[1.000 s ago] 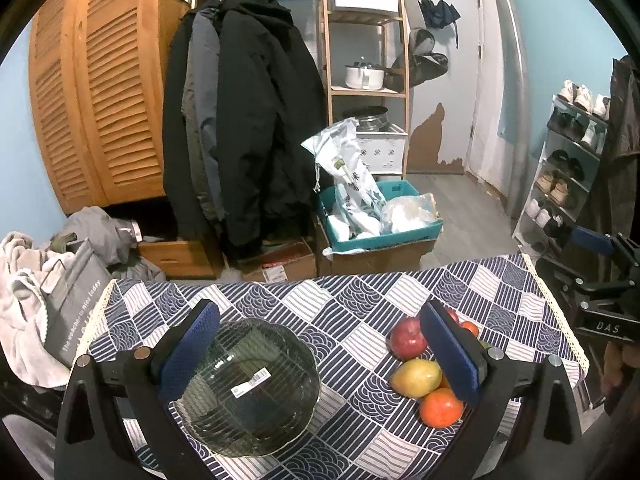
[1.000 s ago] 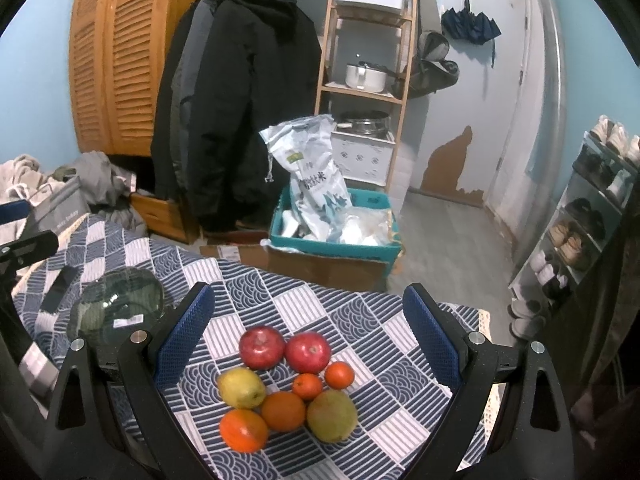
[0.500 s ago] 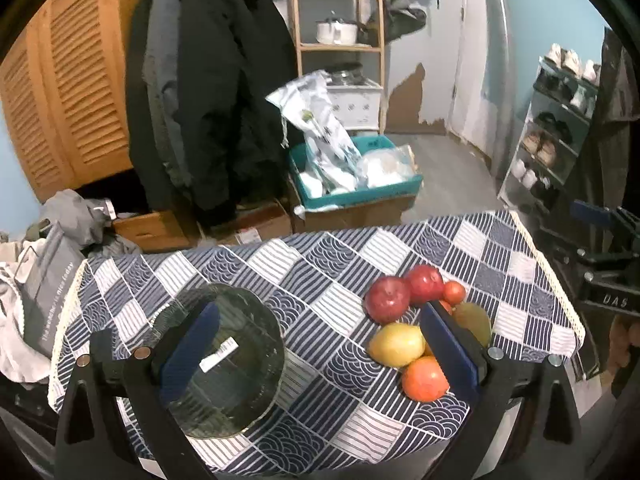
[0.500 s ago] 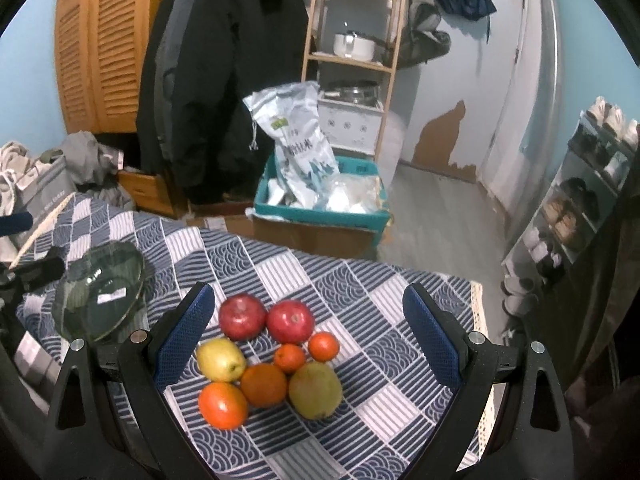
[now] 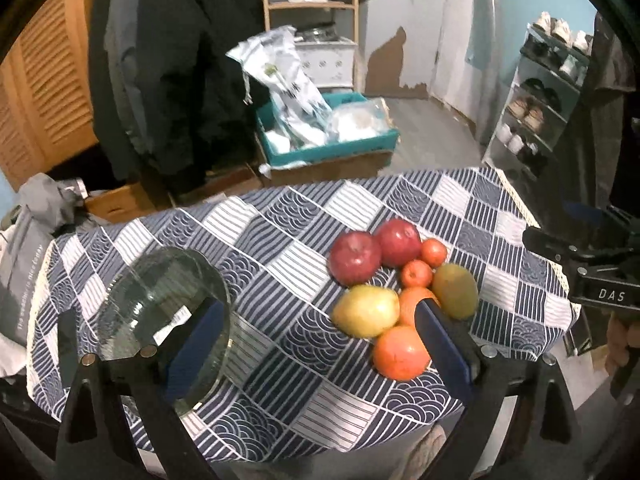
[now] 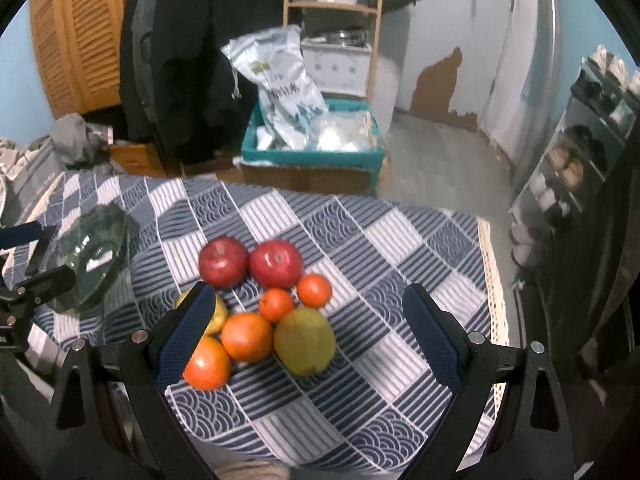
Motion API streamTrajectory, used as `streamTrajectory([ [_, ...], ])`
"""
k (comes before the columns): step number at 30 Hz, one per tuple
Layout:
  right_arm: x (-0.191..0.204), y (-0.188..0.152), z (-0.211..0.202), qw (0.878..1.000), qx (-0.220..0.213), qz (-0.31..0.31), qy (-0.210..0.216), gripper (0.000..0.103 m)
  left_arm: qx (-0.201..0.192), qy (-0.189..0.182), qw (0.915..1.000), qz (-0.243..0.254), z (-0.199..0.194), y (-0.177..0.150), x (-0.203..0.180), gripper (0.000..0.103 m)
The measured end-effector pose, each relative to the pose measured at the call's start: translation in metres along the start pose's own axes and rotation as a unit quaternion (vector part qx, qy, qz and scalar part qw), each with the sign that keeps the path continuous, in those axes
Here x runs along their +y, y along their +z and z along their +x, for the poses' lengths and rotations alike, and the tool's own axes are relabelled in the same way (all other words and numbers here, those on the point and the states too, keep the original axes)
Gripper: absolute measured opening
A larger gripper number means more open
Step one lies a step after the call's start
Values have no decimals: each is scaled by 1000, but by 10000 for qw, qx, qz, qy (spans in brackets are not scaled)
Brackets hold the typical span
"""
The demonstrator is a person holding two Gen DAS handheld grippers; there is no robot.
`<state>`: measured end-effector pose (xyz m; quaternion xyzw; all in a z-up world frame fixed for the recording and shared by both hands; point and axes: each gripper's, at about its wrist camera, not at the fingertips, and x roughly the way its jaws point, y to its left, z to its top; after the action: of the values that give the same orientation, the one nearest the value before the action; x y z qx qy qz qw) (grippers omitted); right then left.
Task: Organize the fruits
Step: 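Move both tools forward toward the fruit pile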
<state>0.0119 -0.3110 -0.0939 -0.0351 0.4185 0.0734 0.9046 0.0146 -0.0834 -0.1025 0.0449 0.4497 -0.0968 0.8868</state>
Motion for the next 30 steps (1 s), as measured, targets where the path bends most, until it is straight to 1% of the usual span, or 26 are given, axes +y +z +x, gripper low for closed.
streamTrajectory([
  [5,-7,-13,16,9996,276,9,-21,93,228,-89,9996,151,17,-7,-15,97],
  [11,-12,-31,37,9978,658,35,55,93,647,-275,9973,212,43,-16,-34,97],
  [20,-26,-52,65,9929,1180,160,77,93,1028,-342,9932,431,75,-27,-60,97],
  [30,-33,-68,86,9882,1515,184,132,93,1451,-402,9872,522,115,-38,-77,97],
])
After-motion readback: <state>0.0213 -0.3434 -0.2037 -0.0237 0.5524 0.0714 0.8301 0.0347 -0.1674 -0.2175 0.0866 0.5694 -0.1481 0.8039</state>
